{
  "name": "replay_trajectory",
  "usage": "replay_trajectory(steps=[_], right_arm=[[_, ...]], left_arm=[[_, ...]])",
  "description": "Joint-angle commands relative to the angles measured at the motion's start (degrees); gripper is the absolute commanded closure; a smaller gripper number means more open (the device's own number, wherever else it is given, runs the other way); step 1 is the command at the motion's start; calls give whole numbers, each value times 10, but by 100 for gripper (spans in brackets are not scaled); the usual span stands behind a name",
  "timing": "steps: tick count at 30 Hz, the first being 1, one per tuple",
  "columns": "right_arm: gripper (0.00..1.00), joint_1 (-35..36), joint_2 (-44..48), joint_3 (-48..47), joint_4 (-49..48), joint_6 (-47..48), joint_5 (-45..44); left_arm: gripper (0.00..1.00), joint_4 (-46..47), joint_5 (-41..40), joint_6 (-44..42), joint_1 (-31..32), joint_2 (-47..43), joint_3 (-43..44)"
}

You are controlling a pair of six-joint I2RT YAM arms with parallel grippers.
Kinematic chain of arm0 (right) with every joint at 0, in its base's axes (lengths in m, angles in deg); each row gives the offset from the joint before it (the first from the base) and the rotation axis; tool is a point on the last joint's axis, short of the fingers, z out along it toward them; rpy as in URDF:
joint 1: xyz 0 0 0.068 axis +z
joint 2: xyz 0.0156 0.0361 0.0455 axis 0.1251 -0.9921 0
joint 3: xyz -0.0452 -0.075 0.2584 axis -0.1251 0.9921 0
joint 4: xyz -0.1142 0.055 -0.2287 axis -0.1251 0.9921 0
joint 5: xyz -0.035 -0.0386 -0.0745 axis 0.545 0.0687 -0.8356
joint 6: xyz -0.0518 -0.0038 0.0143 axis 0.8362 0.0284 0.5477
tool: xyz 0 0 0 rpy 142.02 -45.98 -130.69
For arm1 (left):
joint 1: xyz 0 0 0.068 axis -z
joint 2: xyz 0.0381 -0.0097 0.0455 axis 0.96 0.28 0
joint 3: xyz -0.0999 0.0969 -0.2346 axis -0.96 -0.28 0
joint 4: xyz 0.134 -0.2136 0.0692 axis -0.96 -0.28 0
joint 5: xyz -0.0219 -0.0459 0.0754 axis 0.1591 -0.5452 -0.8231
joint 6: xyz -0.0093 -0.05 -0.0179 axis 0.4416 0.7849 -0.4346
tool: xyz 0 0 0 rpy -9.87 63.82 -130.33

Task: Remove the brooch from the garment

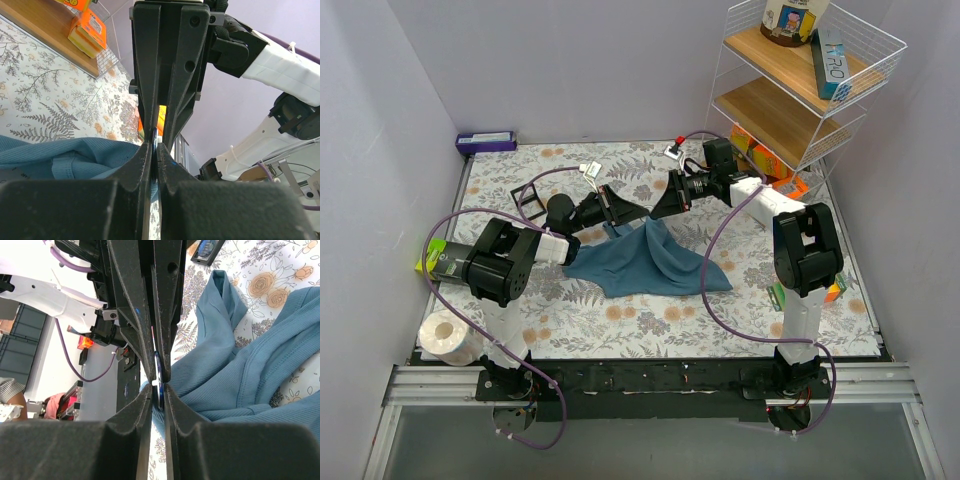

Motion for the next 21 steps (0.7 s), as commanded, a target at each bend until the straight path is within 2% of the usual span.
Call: replay_trajectory(steps=[1,4,9,16,21], right_arm=[[80,-3,14,4,-12,-4,5],[78,-5,10,-2,-6,-5,-3],[68,-11,6,-12,1,-8,-11],[70,-19,8,-12,14,3,-14],[67,-13,-2,-17,-10,-15,-10]], left_arm=[[100,4,-4,-1,-9,-35,15],[100,2,-3,-2,-12,-35,16],[100,0,-3,-2,-12,-36,16],[100,-5,-2,-3,-16,-34,17],[100,-10,0,-3,-16,-30,20]])
